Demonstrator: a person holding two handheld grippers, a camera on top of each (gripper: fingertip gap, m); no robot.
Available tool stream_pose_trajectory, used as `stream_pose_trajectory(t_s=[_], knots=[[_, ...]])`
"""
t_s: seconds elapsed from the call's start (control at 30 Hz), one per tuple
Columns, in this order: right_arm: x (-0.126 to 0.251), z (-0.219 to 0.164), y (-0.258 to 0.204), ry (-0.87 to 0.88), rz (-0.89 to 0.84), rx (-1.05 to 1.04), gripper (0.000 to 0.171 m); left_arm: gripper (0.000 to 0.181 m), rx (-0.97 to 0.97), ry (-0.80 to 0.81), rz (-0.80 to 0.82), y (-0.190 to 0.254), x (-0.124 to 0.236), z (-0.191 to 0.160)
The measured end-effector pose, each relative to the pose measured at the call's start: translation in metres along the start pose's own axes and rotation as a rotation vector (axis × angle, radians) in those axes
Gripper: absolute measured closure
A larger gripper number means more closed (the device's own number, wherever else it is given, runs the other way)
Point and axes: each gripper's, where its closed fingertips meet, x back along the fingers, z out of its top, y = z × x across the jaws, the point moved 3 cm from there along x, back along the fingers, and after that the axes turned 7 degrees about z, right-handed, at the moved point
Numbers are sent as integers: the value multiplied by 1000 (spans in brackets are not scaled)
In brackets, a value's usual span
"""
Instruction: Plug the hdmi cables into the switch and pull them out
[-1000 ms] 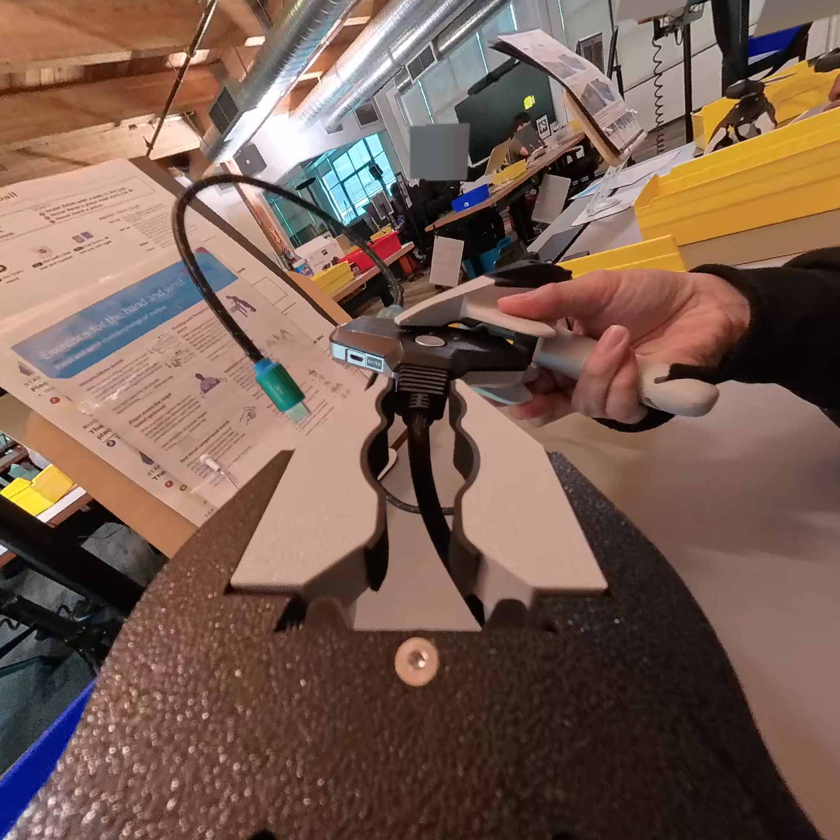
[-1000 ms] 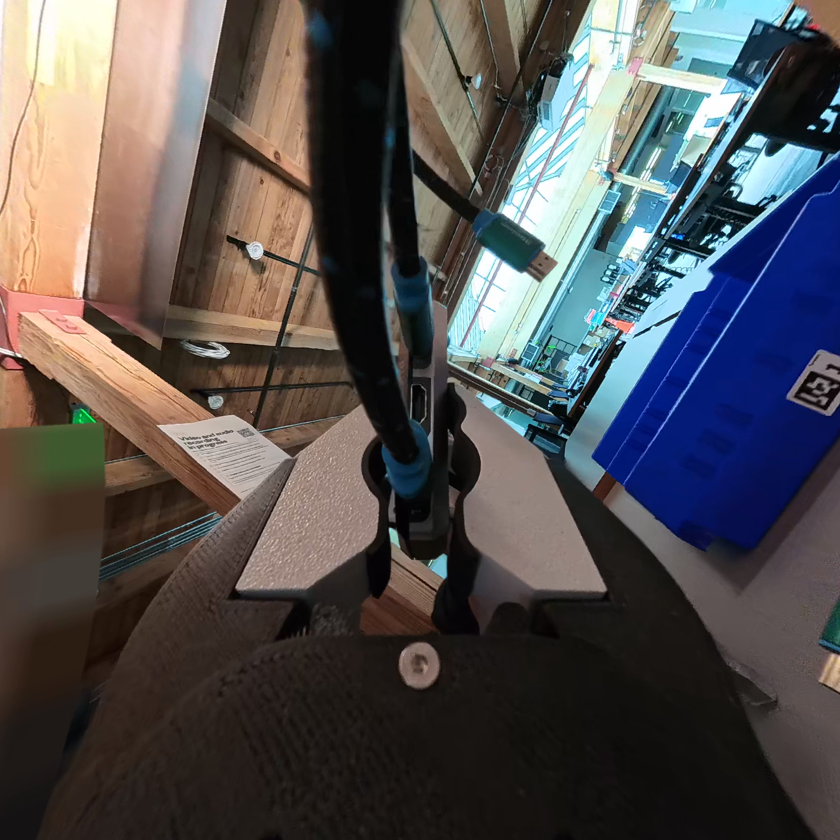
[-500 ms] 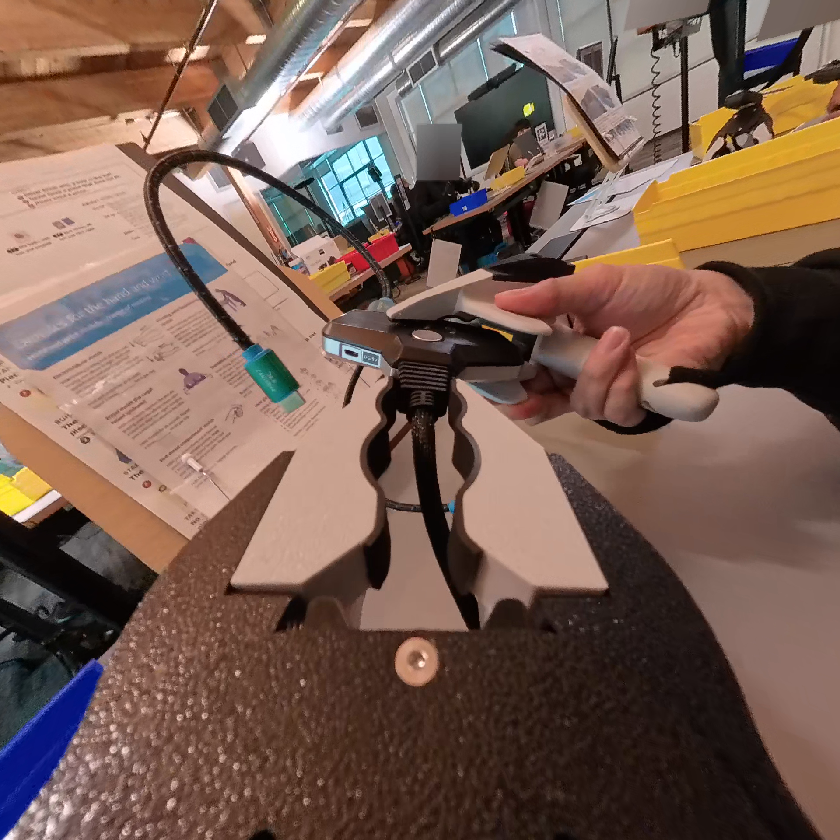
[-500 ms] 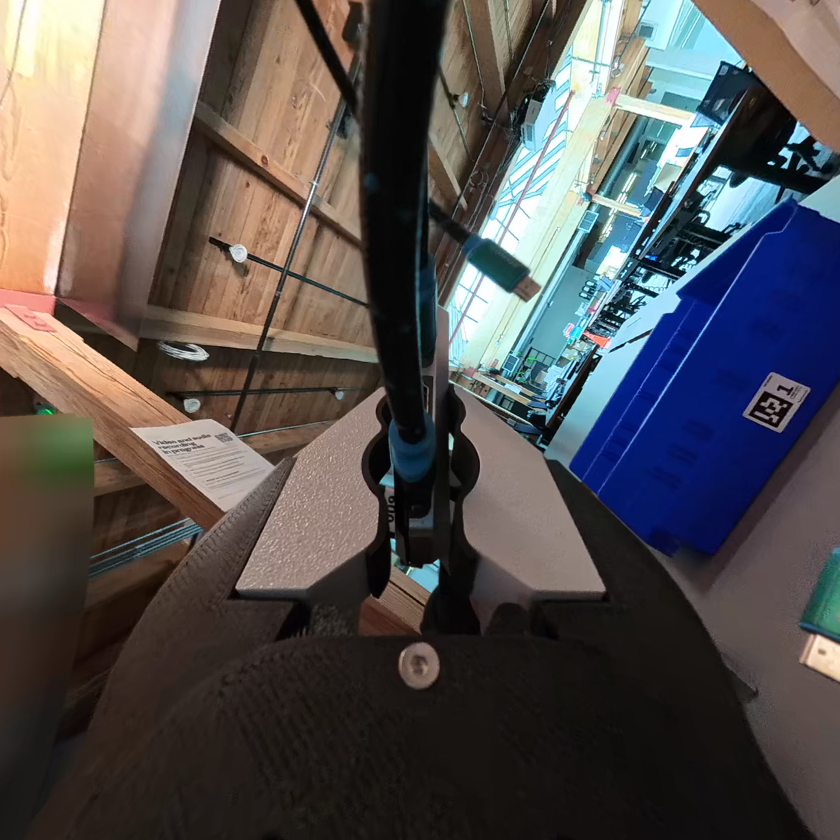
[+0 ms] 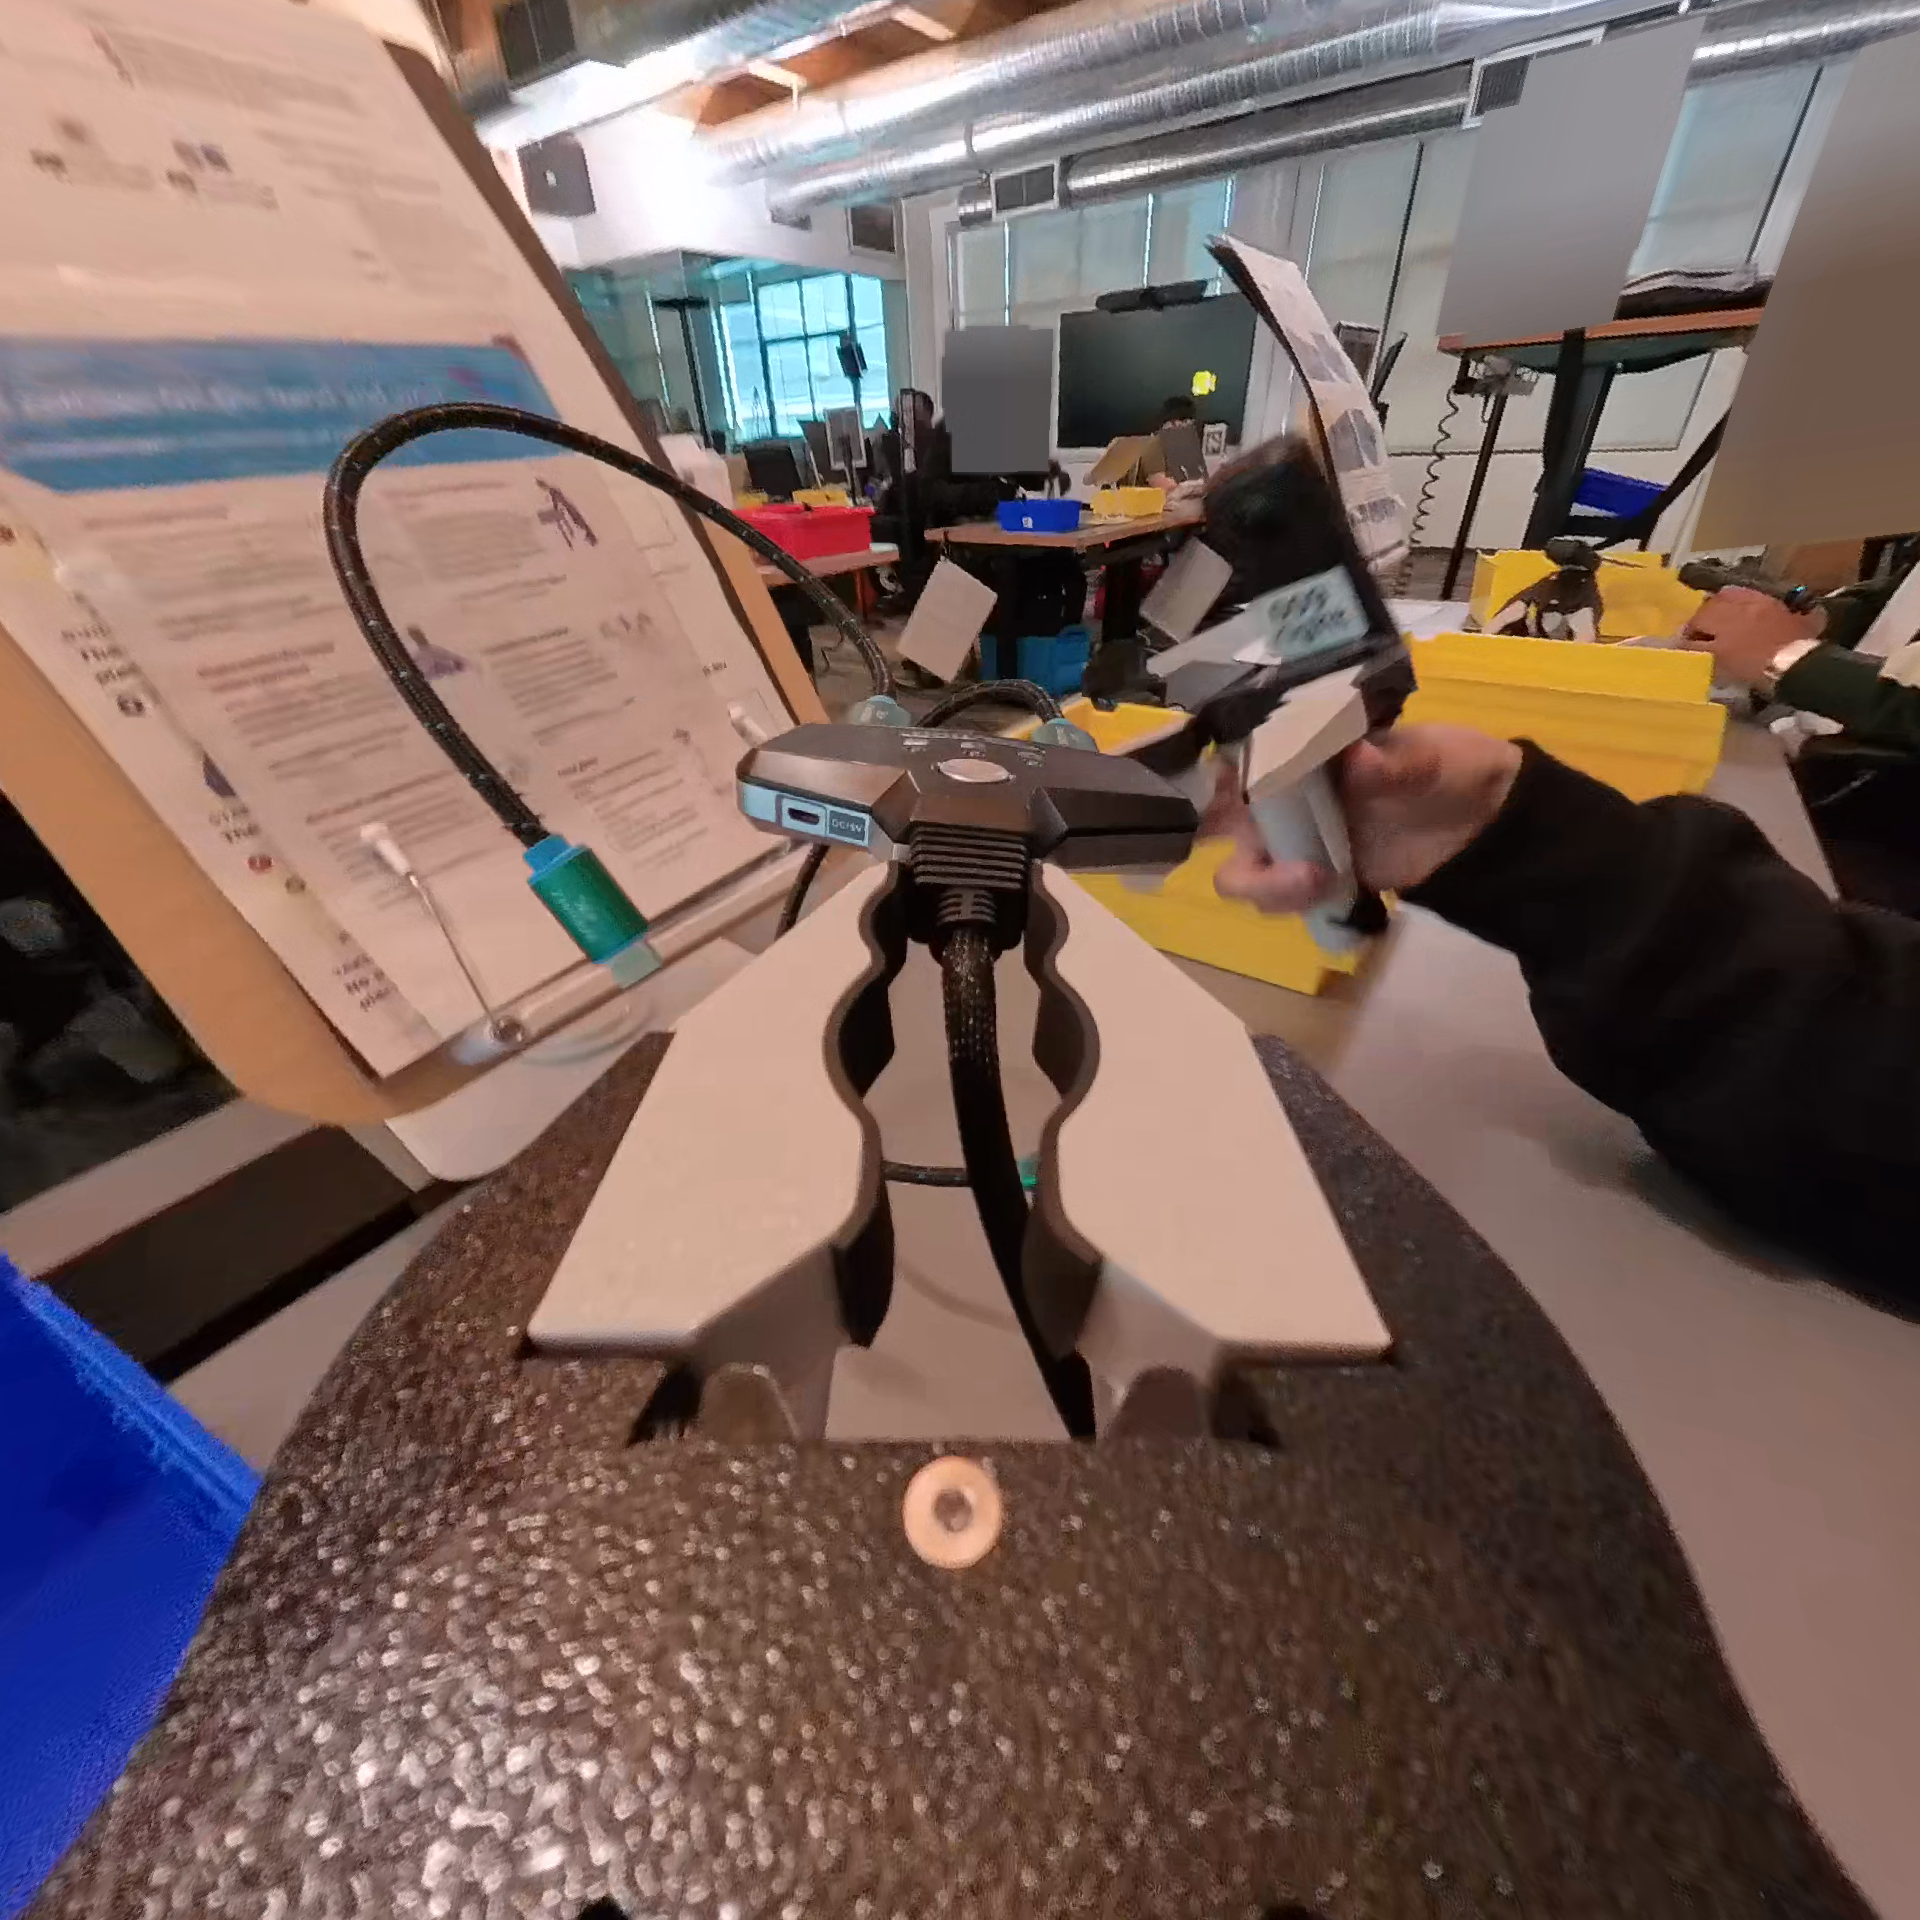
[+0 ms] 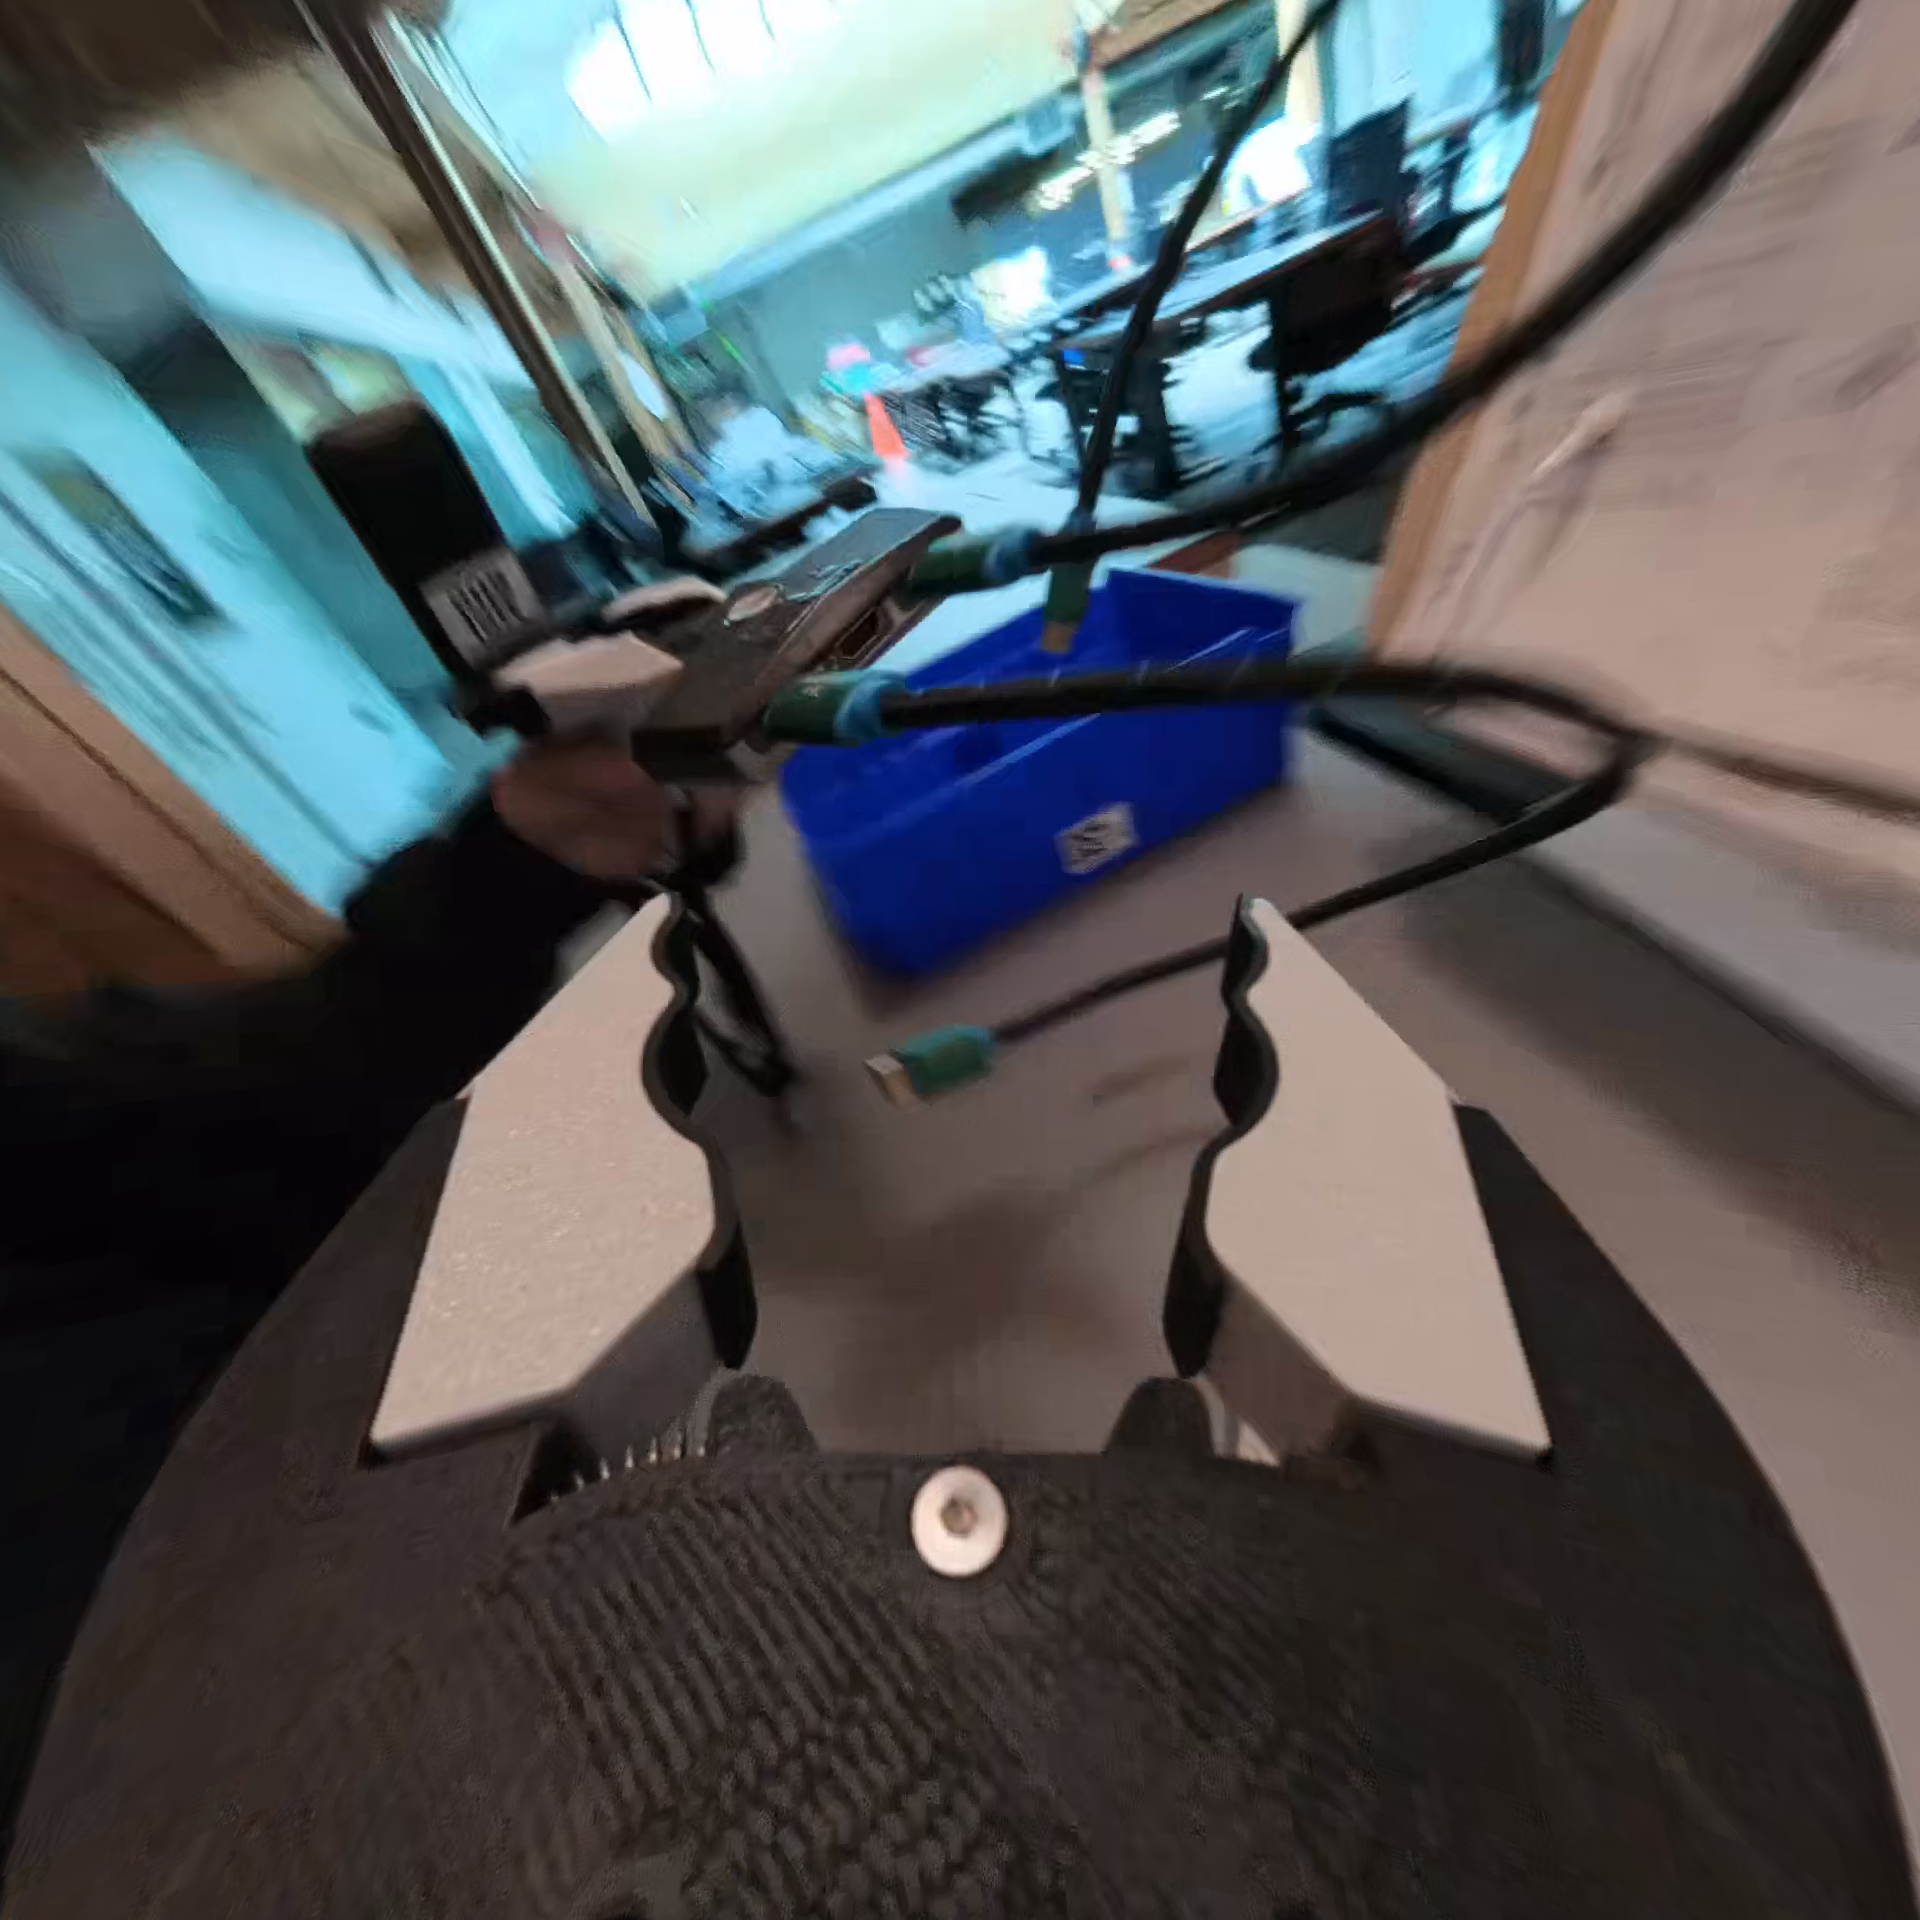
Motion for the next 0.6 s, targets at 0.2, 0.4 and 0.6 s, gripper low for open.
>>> stream_pose_trajectory(t_s=[0.2,0.4,0.6], knots=[[24,26,-51,-7,-11,500,92,162,-6,-47,-144,12,2,-20],[-6,-25,-61,-334,131,501,119,162,-48,-46,-302,38,-9,-34],[-12,-41,-58,-411,164,491,135,162,-86,-64,-319,45,-12,-35]])
